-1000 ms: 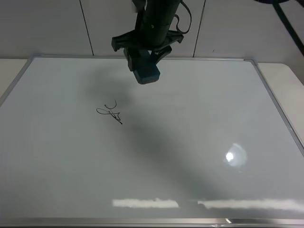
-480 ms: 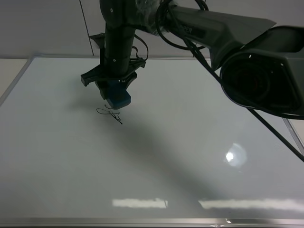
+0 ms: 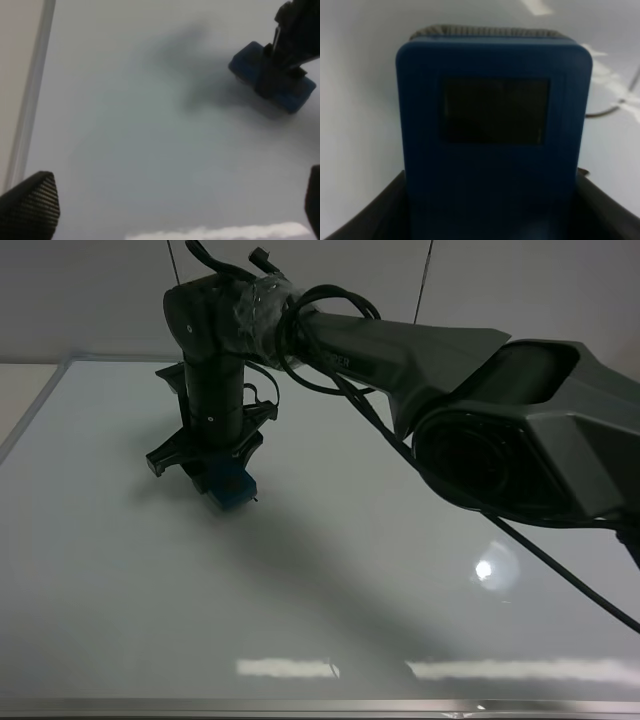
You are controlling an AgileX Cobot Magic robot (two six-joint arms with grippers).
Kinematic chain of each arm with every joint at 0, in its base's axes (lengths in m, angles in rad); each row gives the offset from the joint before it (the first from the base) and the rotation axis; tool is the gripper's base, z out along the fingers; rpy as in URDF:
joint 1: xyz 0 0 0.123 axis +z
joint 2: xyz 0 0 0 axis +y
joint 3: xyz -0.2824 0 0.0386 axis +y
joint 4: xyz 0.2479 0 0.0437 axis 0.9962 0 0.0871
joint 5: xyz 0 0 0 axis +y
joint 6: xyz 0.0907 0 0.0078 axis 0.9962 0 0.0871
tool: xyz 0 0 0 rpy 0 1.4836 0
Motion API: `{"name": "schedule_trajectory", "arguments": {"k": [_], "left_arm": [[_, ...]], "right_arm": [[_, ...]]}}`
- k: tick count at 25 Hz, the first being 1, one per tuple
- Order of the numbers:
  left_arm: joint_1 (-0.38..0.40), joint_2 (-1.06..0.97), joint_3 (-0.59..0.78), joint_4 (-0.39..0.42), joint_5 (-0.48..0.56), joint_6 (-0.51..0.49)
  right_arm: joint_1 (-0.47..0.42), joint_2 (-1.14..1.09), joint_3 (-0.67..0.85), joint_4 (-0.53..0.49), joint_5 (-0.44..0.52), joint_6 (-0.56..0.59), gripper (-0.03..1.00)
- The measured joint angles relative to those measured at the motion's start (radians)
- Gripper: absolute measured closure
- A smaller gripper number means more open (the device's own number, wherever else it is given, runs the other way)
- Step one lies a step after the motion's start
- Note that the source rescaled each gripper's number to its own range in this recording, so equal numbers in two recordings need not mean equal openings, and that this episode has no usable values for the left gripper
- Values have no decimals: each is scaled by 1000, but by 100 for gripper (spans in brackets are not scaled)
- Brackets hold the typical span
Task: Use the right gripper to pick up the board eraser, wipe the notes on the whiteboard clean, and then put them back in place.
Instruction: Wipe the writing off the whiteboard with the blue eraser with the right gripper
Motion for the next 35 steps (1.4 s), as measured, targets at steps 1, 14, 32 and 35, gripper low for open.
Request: {"name": "schedule_trajectory", "arguments": {"k": [1,14,32,35], "left_arm": [[0,0,0,0,0,0],[0,0,0,0,0,0],[0,0,0,0,0,0],[0,0,0,0,0,0]], "right_arm": [[6,3,0,-8,-4,6,97],[27,42,-3,-61,-24,68,97],[-54,50,-10,-75,15,98,97],[-94,50,-11,-63,16,98,97]]}}
